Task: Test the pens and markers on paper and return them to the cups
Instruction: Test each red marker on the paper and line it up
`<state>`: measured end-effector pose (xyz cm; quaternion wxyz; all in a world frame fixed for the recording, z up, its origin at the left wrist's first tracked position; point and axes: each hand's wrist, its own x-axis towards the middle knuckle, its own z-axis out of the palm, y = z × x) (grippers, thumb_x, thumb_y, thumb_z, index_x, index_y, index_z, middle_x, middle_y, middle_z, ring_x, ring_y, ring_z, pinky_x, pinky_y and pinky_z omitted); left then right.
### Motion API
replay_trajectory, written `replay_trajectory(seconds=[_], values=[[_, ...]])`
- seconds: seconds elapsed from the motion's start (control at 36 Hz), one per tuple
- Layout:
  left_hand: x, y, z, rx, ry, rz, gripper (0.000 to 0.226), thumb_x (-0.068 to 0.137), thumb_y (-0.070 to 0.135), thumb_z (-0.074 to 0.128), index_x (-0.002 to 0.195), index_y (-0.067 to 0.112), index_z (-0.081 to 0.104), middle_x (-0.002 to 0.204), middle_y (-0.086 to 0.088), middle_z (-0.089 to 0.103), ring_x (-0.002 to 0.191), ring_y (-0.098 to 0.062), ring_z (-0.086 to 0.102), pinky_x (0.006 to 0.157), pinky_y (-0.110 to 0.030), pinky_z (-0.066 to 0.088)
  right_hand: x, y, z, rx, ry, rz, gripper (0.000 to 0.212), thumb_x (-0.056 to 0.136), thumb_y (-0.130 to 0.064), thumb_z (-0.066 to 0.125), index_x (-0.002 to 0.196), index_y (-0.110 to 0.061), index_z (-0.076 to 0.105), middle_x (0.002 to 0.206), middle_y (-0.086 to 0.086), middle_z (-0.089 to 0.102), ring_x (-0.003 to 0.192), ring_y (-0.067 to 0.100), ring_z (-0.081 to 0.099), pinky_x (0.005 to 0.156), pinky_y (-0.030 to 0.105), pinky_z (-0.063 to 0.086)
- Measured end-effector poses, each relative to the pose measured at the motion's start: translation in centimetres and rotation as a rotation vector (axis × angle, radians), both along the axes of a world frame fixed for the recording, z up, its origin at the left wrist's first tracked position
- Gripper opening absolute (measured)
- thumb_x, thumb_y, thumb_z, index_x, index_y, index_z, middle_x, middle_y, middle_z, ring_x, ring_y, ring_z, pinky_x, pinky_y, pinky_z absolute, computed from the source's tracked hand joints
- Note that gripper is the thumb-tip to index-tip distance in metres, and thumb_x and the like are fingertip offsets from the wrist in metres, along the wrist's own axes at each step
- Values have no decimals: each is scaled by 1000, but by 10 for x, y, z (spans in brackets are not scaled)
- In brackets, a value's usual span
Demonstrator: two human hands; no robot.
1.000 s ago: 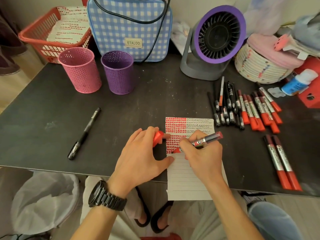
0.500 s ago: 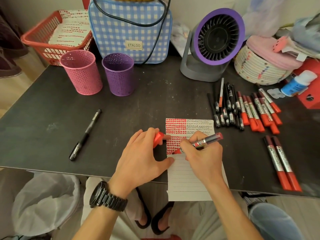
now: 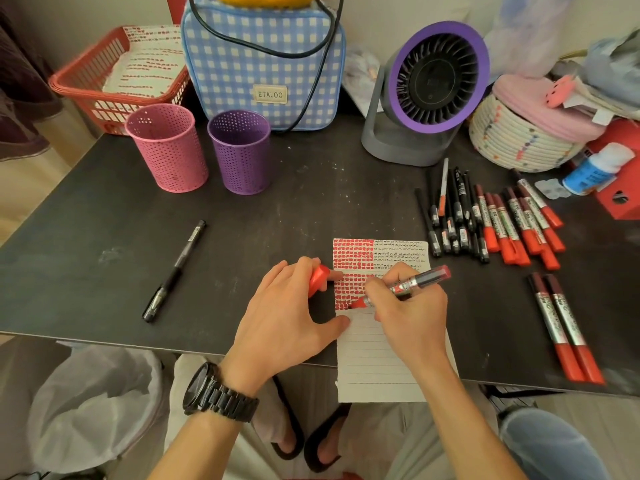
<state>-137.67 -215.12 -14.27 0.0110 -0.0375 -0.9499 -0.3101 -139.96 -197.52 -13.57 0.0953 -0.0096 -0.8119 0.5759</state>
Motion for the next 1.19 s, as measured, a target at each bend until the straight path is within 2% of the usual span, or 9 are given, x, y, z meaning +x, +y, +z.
replay_trajectory(seconds=[0.19,0.31,0.44,0.53,0.58,0.69,0.83,1.0,1.19], values=[[1,-1,-3,0,-20,-4,49,75,66,72,91,45,31,133,25,53,125,-4,46,112,-25,11,-1,10,9,-396,-96,-20,35,91,-21,75,61,-21,57,47,-3,50,39,7,42,39,19,34],[1,-1,-2,9,-45,-13,49,77,65,71,100,46,32,133,29,50,129,-1,42,112,-25,9,-4,18,26,-686,-230,-8,29,78,-44,80,68,-23,64,56,-1,50,45,9,42,42,19,33],[3,-3,-2,22,-39,-24,35,82,63,68,97,45,42,124,39,39,111,13,28,111,-24,11,7,42,39,-862,-229,-50,19,75,-37,80,81,-21,72,66,0,58,53,8,52,46,18,43],[4,-3,0,66,-28,-17,29,86,57,67,100,44,45,124,36,47,111,11,40,115,-26,27,22,58,39,-892,-259,-46,20,76,-37,77,85,-19,75,70,1,62,56,9,55,48,18,47],[6,-2,2,124,-25,20,27,87,53,66,102,42,46,119,28,56,106,4,52,93,-17,42,35,69,35,-928,-285,-20,26,83,-38,70,93,-15,78,77,5,66,59,12,56,51,21,50],[12,-3,8,373,19,78,12,93,50,56,94,39,51,108,23,68,99,-2,62,81,-25,46,60,84,27,-1010,-335,15,39,84,-35,58,103,-7,79,87,13,70,60,19,59,51,25,52],[24,0,17,488,83,125,32,97,56,41,87,27,53,80,9,61,74,-12,56,71,-35,44,82,85,25,-1040,-337,-59,24,76,-26,56,79,-16,78,73,19,69,50,19,60,43,25,51],[58,17,21,409,117,43,23,105,39,45,119,36,62,100,24,64,92,-3,61,76,-8,42,111,87,20,-984,-317,-148,28,92,-21,56,72,-20,76,73,23,71,51,18,62,42,24,49],[94,29,24,628,57,61,29,89,46,66,117,48,57,99,12,71,84,-13,69,71,-12,49,131,83,16,-945,-308,-176,13,75,-28,70,75,-18,79,71,19,72,54,18,63,45,23,48]])
